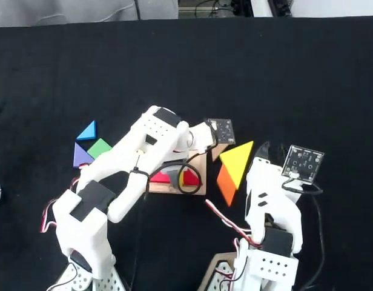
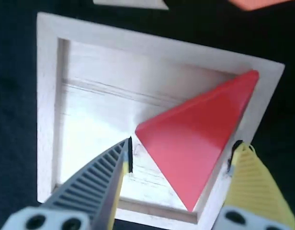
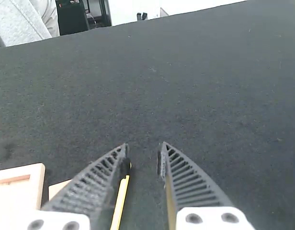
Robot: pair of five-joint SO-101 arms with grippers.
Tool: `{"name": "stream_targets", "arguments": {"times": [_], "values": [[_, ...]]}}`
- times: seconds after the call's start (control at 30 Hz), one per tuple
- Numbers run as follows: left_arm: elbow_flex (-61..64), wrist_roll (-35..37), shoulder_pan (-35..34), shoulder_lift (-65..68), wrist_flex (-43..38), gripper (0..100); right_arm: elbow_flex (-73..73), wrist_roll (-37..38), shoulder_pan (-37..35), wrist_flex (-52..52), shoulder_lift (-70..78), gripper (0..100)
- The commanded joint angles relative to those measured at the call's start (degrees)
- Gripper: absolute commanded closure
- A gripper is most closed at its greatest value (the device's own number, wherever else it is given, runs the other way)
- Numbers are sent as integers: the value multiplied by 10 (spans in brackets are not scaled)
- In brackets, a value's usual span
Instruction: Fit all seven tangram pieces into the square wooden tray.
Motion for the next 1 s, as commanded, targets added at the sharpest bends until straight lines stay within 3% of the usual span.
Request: {"name": "stream_targets", "arguments": {"times": [0.0,0.4,0.57,0.7,0.97], "values": [[-34,3,-7,-35,6,669,-15,-4,4,-15,-43,885],[-67,12,2,-91,26,669,-15,-4,4,-15,-43,885],[-49,86,40,-96,-52,669,-15,-4,4,-15,-43,885],[11,98,39,-64,-149,669,-15,-4,4,-15,-43,885],[57,98,29,-64,-156,669,-15,-4,4,-15,-43,885]]}}
